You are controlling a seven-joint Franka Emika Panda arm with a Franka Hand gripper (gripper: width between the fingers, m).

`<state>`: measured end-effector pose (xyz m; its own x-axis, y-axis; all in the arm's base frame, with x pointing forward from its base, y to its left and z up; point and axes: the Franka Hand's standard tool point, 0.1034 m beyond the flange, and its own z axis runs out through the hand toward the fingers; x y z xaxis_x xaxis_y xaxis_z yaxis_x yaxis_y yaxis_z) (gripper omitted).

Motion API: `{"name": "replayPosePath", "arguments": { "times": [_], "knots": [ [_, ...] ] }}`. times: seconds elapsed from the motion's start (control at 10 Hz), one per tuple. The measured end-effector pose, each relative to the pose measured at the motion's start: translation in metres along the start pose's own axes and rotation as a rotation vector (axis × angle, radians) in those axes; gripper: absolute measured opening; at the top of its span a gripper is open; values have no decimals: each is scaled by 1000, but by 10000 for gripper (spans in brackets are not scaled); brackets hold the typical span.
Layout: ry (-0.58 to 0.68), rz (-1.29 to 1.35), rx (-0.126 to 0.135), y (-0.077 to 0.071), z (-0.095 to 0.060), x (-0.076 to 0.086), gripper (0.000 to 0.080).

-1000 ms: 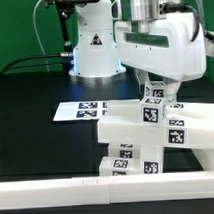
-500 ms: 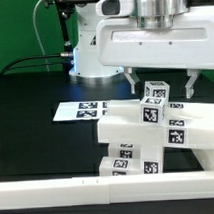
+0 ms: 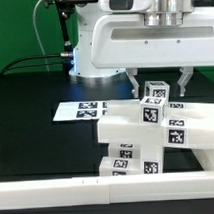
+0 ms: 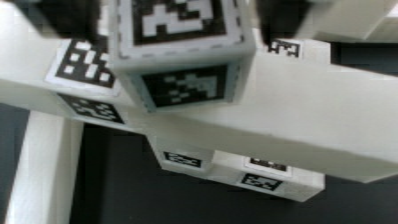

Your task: Assemble chair

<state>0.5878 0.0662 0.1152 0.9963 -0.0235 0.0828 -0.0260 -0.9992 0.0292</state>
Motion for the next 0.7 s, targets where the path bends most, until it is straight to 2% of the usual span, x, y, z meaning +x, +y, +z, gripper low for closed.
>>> {"name": "replayPosePath", "arguments": {
  "times": [0.1,0.4,0.7],
  "knots": [
    [0,36,0,0,0,0,282],
    [-1,386,2,5,1,1,282],
    [2,705,13,2,0,1,282]
  ]
}}
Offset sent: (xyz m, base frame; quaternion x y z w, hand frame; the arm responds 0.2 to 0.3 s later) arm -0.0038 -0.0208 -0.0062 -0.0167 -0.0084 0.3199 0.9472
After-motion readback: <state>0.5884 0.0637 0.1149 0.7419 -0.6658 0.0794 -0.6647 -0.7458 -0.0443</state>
